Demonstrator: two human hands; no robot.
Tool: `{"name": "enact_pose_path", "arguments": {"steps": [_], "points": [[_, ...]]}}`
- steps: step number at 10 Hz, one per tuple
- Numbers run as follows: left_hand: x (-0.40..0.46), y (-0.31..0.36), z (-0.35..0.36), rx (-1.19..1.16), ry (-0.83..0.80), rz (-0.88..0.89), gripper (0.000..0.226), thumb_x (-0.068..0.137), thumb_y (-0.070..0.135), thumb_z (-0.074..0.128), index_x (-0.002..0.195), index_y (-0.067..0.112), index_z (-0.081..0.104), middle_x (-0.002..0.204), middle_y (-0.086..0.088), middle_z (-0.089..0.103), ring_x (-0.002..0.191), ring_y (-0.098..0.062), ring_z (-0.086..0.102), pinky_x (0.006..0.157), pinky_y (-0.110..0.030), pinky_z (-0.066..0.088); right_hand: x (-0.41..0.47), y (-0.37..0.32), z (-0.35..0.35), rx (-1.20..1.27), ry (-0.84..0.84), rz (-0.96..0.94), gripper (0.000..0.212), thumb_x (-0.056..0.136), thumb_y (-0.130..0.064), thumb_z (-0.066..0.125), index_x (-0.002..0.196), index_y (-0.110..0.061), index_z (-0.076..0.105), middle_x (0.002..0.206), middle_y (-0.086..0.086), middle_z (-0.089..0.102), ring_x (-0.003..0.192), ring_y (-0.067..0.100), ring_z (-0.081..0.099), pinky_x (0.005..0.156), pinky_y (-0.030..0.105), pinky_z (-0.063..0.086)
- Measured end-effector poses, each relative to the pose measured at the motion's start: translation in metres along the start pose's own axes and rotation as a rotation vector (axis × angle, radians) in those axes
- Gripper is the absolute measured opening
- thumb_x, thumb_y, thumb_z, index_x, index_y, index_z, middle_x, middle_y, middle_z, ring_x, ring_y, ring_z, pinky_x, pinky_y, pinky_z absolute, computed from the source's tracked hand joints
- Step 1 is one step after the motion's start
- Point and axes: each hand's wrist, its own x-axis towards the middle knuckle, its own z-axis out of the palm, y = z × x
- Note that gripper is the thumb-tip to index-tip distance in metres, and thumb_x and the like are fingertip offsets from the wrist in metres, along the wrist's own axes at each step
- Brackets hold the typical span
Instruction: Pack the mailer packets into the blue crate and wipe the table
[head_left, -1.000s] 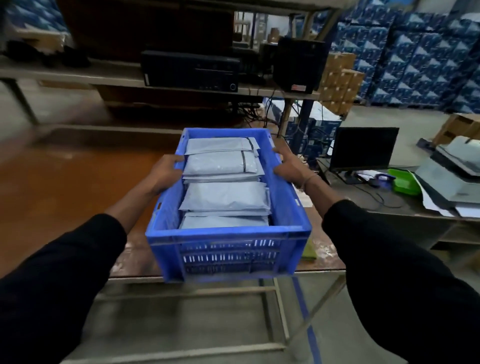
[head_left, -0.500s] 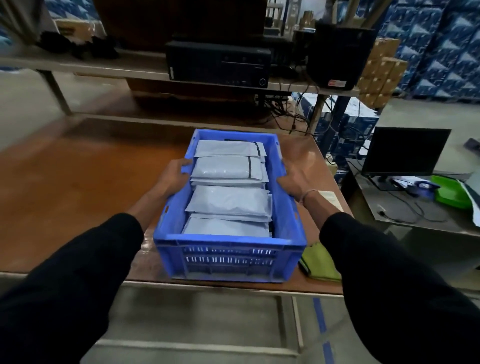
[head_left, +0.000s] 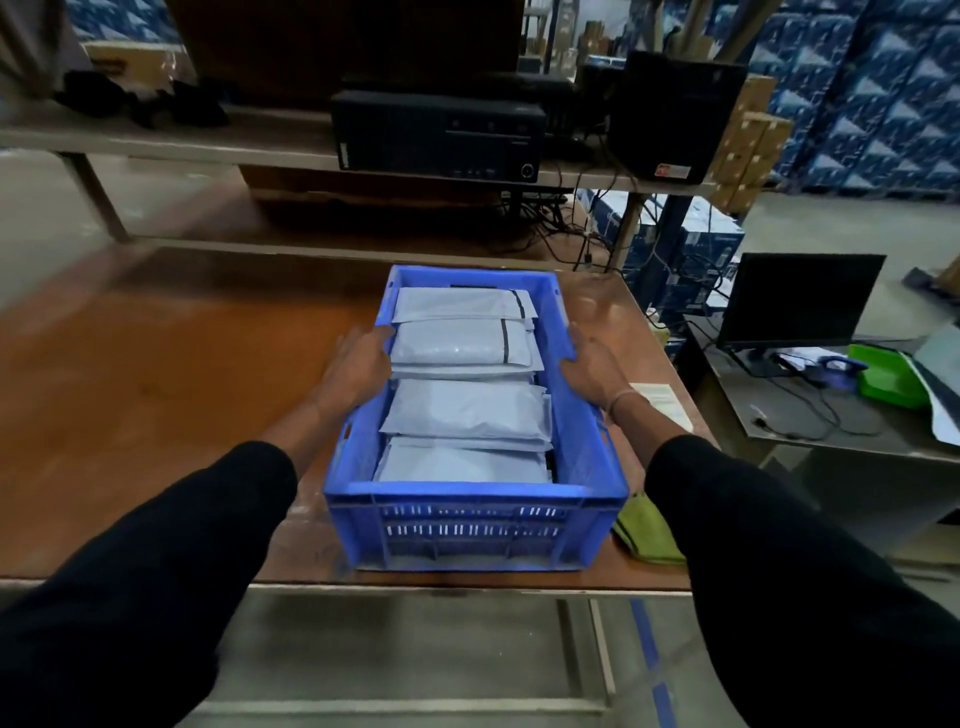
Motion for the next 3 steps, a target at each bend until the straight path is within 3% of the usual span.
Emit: {"name": "enact_pose_path", "arguments": {"steps": [2, 3], "points": [[-0.002, 0.008, -0.002, 0.191, 0.022, 0.155, 0.052, 0.101, 0.022, 0.054, 0.150, 0.008, 0.044, 0.148, -0.028, 0.039, 0.135, -0.051, 0.037, 0.113, -0.052, 0.032, -0.007, 0.004, -0.009, -0.070, 0.024, -0.024, 0.051, 0.099, -0.039, 0.045, 0.141, -0.010, 0.045, 0.123, 0.025, 0.059, 0.107, 0.043, 0.059, 0.078, 0.032, 0.038], [0.002, 0.010, -0.011, 0.179, 0.127, 0.277, 0.058, 0.101, 0.020, 0.061, 0.150, -0.003, 0.042, 0.156, -0.034, 0.031, 0.144, -0.053, 0.029, 0.118, -0.054, 0.025, 0.000, 0.006, -0.028, -0.107, 0.124, -0.075, 0.077, 0.093, -0.060, 0.030, 0.146, -0.005, 0.040, 0.132, 0.026, 0.054, 0.117, 0.041, 0.055, 0.083, 0.037, 0.041]]}}
